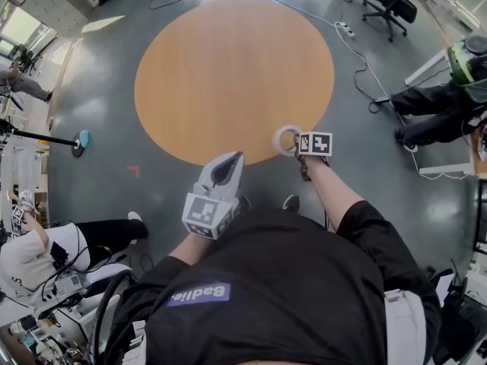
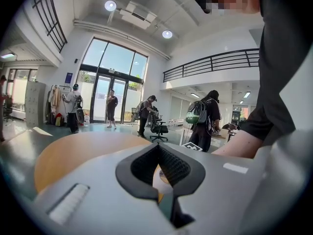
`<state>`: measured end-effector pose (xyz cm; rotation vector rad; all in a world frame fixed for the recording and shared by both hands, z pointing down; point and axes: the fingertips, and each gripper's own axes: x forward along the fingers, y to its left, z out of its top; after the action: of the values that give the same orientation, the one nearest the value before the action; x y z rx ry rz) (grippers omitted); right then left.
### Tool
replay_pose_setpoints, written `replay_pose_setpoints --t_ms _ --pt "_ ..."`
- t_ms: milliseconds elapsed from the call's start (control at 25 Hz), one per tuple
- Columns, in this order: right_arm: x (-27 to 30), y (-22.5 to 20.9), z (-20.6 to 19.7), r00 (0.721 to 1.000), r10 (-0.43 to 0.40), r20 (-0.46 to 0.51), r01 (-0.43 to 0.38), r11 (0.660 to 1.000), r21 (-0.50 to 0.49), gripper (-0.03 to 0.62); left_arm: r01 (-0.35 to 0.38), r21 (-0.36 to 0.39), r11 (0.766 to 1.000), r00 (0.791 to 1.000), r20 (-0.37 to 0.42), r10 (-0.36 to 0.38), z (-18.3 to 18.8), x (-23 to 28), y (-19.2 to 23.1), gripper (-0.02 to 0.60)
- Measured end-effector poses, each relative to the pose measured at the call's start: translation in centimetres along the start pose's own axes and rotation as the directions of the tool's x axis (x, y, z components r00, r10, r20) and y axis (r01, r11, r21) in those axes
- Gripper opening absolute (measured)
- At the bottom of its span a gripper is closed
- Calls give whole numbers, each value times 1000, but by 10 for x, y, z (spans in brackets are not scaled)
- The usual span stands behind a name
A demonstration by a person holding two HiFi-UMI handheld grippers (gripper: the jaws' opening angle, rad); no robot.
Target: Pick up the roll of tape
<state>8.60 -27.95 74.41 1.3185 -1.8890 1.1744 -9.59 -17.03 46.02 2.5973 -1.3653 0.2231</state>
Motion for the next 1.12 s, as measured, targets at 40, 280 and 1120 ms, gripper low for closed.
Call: replay_pose_setpoints --t_ms 40,280,1120 --pt "-4 3 4 1000 11 16 -12 1000 6 109 6 3 1000 1000 4 -6 1 1 -1 12" --pt "-28 14 18 994 74 84 -78 996 44 109 32 16 999 999 21 -33 6 10 -9 12" --pt "-172 105 80 845 322 427 -308 946 -104 107 92 18 996 995 45 -93 17 20 -31 12"
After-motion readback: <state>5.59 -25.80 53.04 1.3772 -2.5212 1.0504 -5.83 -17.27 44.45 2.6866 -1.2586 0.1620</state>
